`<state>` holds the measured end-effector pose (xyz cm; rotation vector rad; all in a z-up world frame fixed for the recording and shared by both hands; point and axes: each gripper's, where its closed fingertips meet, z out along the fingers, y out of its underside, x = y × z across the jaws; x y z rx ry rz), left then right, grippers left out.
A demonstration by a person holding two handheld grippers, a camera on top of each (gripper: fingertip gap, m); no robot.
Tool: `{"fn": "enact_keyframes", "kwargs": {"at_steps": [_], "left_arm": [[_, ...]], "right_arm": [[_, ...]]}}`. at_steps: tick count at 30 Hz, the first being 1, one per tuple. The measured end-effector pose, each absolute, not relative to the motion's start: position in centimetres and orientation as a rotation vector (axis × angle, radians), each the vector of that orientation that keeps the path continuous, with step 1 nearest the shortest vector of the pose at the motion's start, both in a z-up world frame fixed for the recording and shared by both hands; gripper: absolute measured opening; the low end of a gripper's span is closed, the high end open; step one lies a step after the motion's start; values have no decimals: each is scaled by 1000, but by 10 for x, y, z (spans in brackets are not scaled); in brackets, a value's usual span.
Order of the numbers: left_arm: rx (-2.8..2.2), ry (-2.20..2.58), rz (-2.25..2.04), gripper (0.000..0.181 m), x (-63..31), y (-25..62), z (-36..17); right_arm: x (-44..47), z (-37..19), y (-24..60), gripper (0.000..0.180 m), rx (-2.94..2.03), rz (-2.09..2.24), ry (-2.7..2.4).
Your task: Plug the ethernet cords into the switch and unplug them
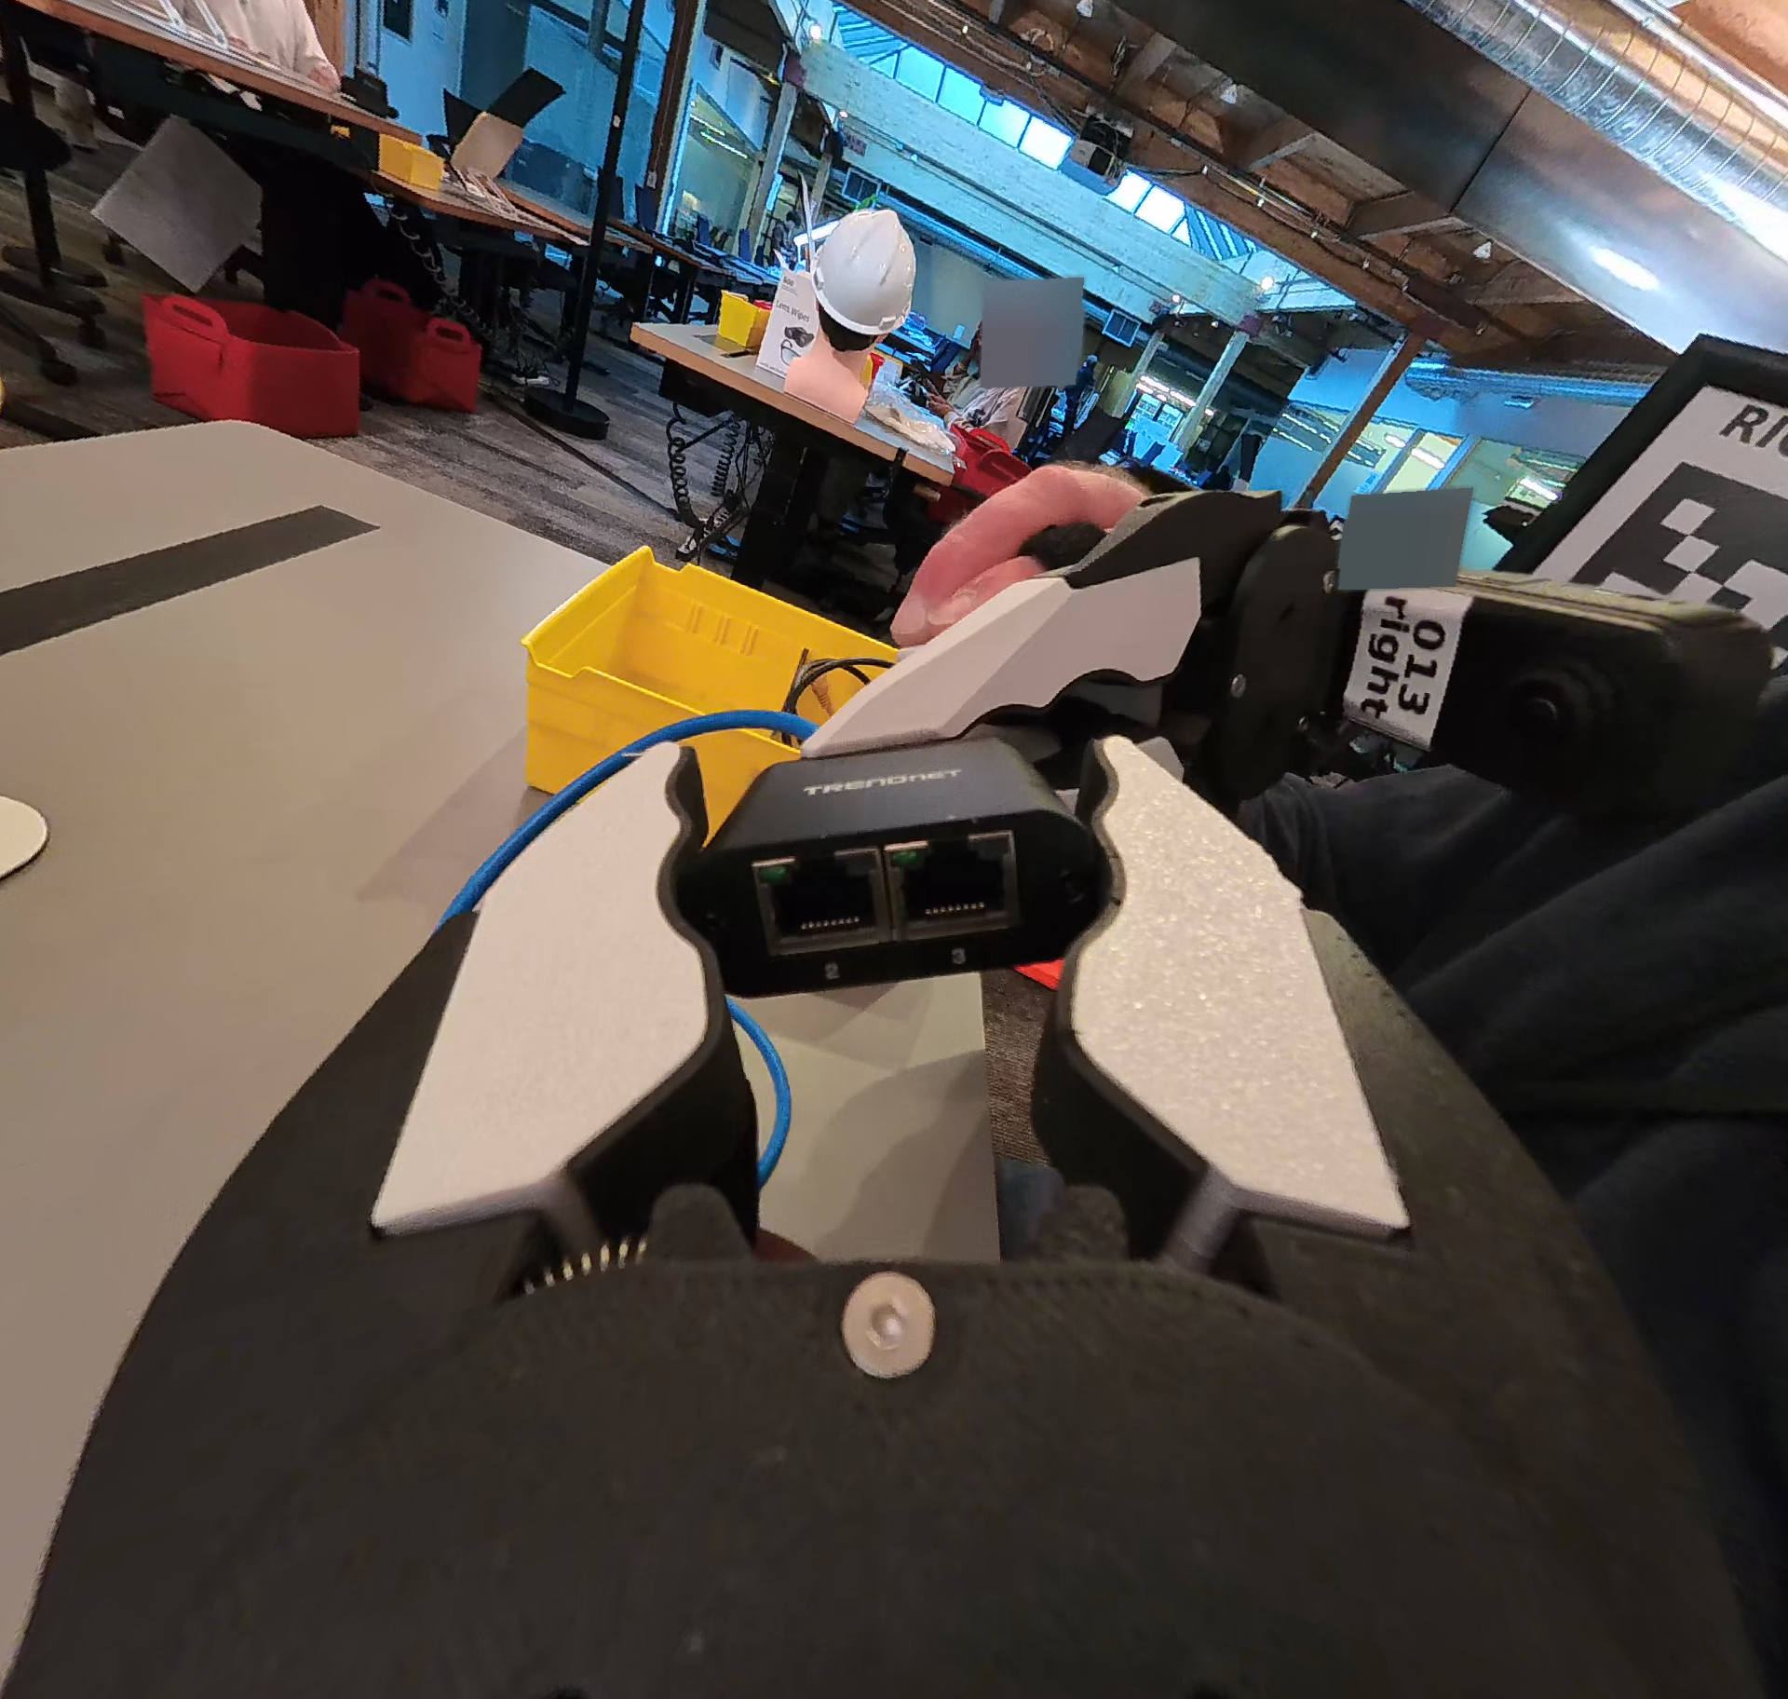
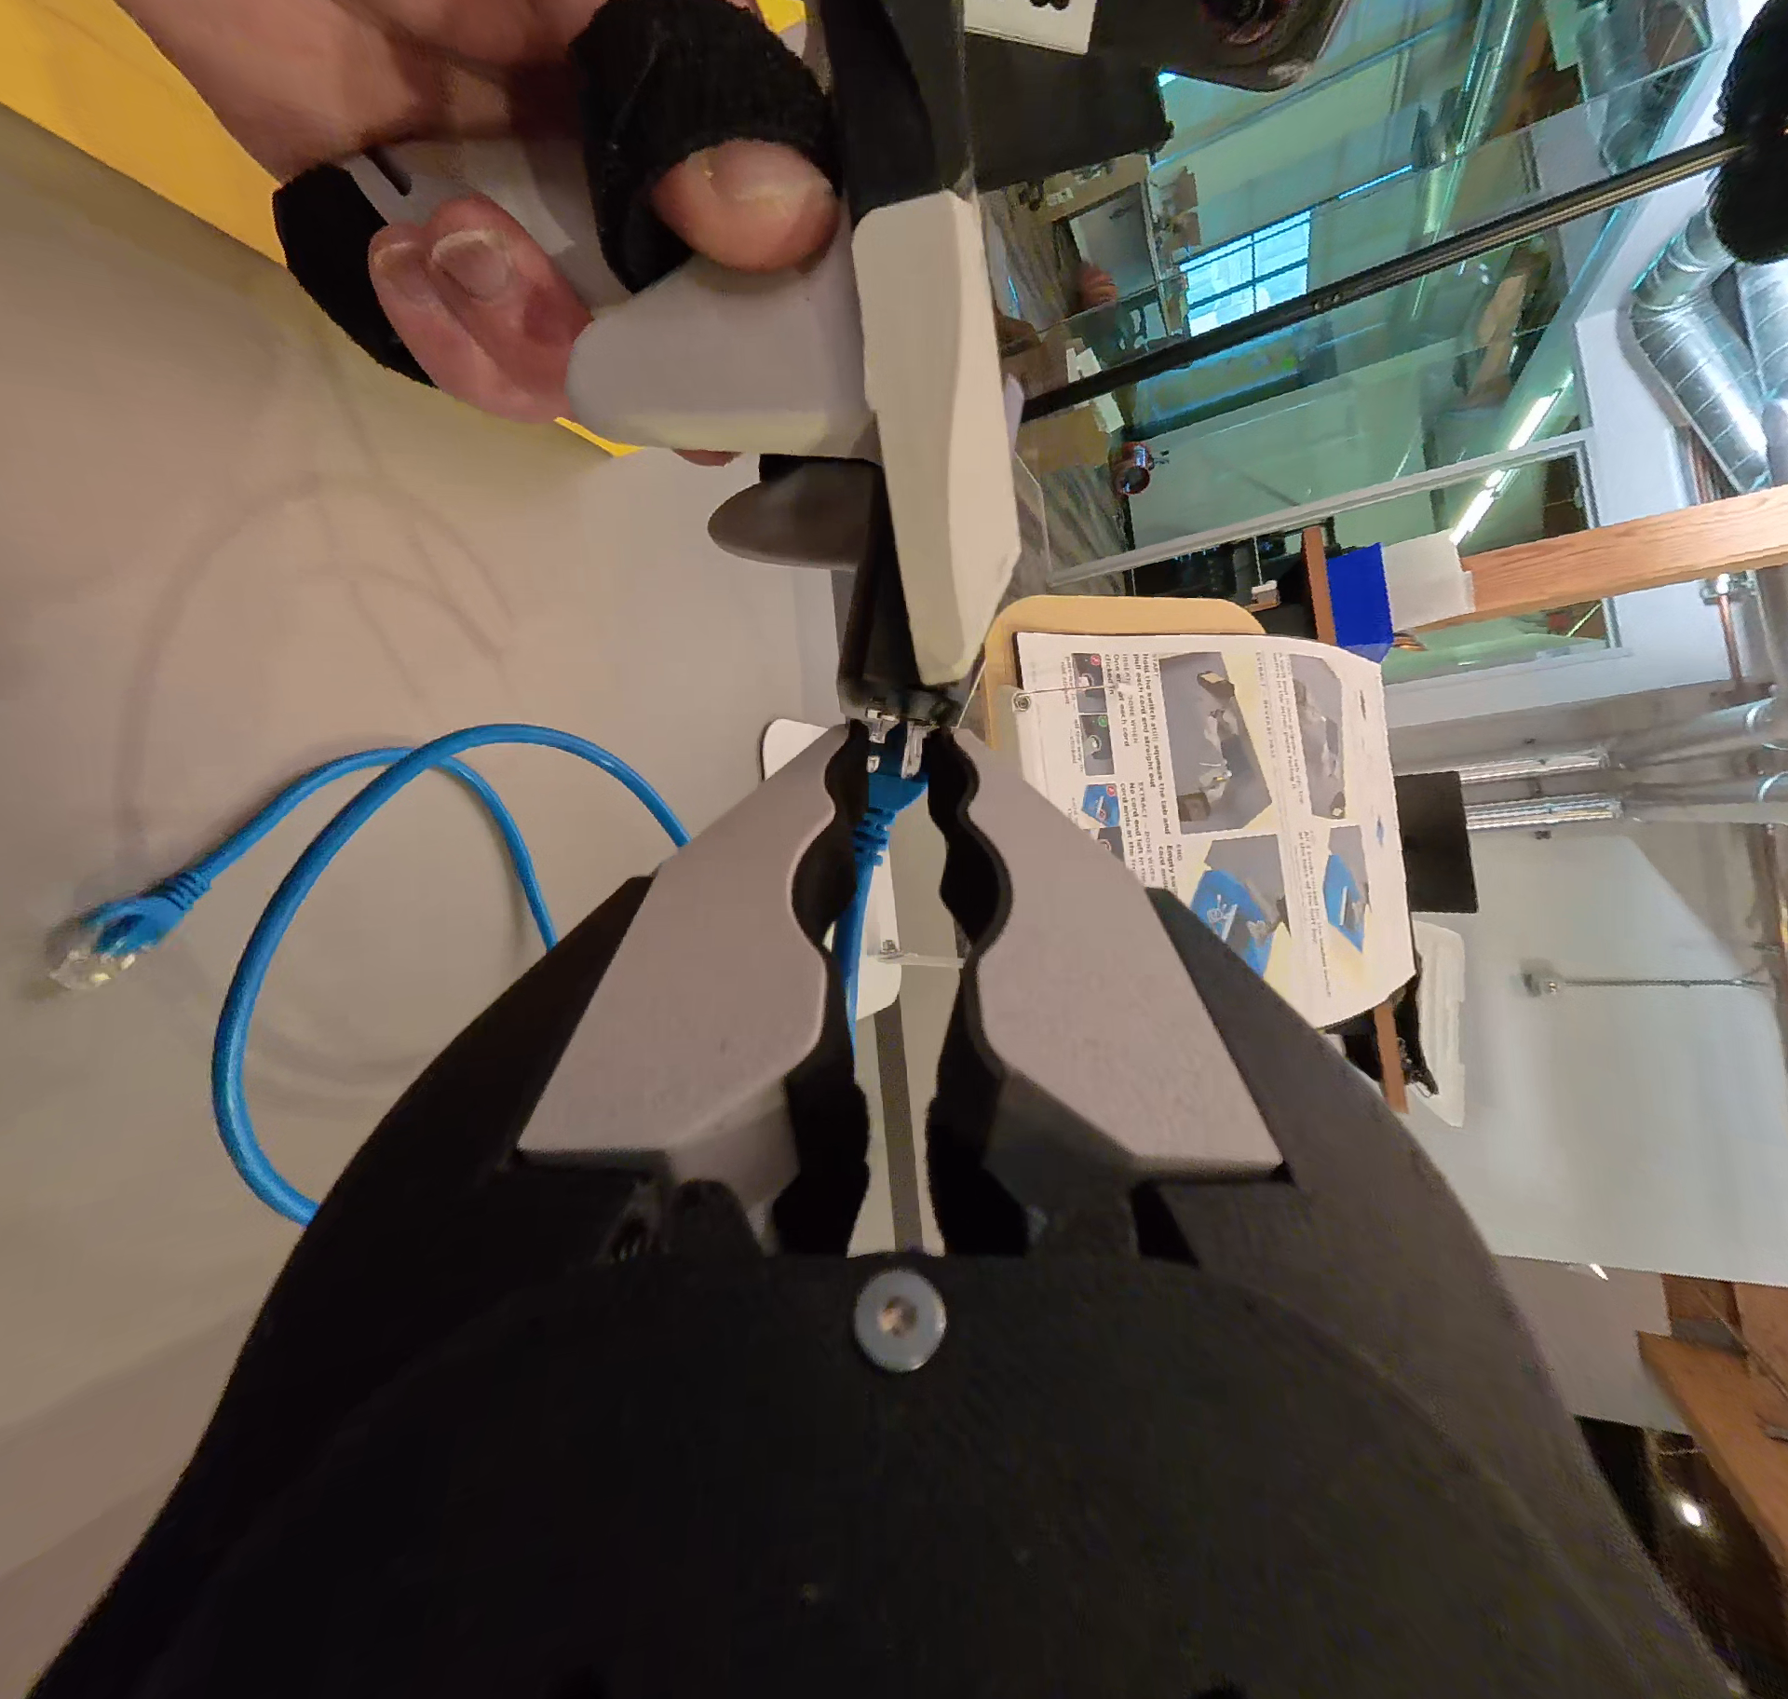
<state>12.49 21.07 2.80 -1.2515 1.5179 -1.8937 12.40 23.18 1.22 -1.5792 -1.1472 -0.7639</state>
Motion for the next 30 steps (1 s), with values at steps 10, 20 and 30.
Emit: {"fn": "enact_keyframes", "kwargs": {"at_steps": [10, 20, 30], "left_arm": [[-1250, 1558, -1798, 73, 124, 208, 30], [-1204, 1481, -1820, 73, 112, 260, 44], [-1230, 1558, -1707, 73, 115, 261, 35]], "right_arm": [[123, 15, 230, 10, -1624, -700, -1064], [155, 16, 219, 9, -1699, -654, -1025], [218, 124, 185, 10, -1630, -707, -693]]}}
